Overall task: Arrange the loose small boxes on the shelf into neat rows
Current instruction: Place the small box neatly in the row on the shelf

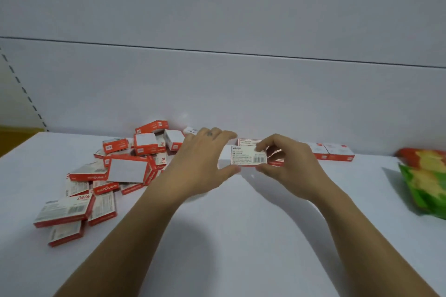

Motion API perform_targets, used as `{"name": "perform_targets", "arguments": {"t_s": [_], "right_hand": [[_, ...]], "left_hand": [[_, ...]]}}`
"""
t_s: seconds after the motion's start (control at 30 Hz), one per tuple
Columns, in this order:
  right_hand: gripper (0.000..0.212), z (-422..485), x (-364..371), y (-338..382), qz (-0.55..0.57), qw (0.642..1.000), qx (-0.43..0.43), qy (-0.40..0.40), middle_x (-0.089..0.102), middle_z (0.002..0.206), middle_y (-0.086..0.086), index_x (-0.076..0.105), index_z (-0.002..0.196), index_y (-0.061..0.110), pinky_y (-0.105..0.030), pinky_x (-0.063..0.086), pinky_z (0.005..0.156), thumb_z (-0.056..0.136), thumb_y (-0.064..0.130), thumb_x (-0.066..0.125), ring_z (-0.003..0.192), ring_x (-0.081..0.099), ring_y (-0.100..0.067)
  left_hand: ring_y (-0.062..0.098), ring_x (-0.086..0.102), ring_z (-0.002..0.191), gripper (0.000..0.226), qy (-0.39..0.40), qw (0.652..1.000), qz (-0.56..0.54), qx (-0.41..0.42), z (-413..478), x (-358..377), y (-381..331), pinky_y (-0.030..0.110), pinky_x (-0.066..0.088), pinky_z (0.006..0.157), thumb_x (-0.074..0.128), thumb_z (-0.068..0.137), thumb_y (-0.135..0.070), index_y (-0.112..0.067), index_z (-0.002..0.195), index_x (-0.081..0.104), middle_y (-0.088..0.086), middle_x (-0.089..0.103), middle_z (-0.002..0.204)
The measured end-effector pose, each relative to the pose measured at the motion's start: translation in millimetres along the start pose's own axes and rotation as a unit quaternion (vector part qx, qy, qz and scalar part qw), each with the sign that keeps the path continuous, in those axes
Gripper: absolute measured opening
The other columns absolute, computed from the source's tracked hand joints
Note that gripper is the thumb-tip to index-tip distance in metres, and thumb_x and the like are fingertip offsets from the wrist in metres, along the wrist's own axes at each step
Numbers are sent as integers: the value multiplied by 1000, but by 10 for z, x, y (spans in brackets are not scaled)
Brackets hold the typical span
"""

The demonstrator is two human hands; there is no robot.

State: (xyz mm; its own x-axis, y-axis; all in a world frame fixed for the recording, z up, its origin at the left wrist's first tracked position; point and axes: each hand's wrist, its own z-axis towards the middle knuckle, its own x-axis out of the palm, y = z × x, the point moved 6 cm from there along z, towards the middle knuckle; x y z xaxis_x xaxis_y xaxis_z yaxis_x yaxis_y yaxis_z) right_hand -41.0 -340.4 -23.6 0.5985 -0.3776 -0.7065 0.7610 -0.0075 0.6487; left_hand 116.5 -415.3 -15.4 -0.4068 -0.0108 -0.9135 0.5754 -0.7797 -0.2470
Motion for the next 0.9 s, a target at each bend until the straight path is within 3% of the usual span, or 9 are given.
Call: {"name": "perform_targets", "arguments": {"t_s": [0.13,0.23,0.43,0.57,0.67,0.8,0.9], "right_hand": [[32,6,-11,-59,16,1000,14,-7,66,94,13,59,94,29,-20,55,72,75,12,79,80,65,-4],[35,4,29,-26,25,1000,8,-6,66,95,16,59,96,30,-14,53,72,75,13,80,84,64,0],[42,-10,124,13,39,999,3,-11,67,97,17,60,103,30,-15,53,72,73,12,81,83,65,-3],[44,-31,141,33,64,996,18,-60,66,97,20,56,104,32,-17,54,71,74,8,79,79,65,-1],[48,-44,201,54,109,991,33,-73,65,103,22,54,110,33,-18,54,76,77,6,76,89,64,2],[48,-90,347,80,153,983,75,-62,65,106,21,54,119,34,-18,52,79,77,29,76,95,62,3],[60,-119,441,99,129,984,102,-70,61,112,21,53,123,32,-21,49,83,70,45,77,100,58,4]], "left_hand": [[11,28,131,76,46,997,-64,-24,-93,166,113,31,24,107,63,82,-52,-41,144,20,-14,36,145],[9,30,130,78,38,996,-84,-20,-131,188,140,30,26,106,66,80,-51,-43,144,20,-17,39,143],[-3,40,106,57,-2,990,-138,-11,-104,214,155,17,34,93,71,81,-37,-38,131,44,-16,53,129],[6,50,102,48,-22,985,-168,-19,-98,231,211,10,39,83,76,76,-36,-34,118,51,-15,58,116],[7,54,96,44,-56,981,-183,-14,-108,200,217,15,47,80,76,76,-36,-31,114,55,-15,61,109],[8,54,92,40,-96,979,-180,13,-123,173,174,23,49,80,76,76,-32,-25,111,60,-11,62,102],[9,53,93,42,-98,980,-171,28,-134,188,134,15,42,79,77,74,-25,-19,112,61,-5,62,103]]}}
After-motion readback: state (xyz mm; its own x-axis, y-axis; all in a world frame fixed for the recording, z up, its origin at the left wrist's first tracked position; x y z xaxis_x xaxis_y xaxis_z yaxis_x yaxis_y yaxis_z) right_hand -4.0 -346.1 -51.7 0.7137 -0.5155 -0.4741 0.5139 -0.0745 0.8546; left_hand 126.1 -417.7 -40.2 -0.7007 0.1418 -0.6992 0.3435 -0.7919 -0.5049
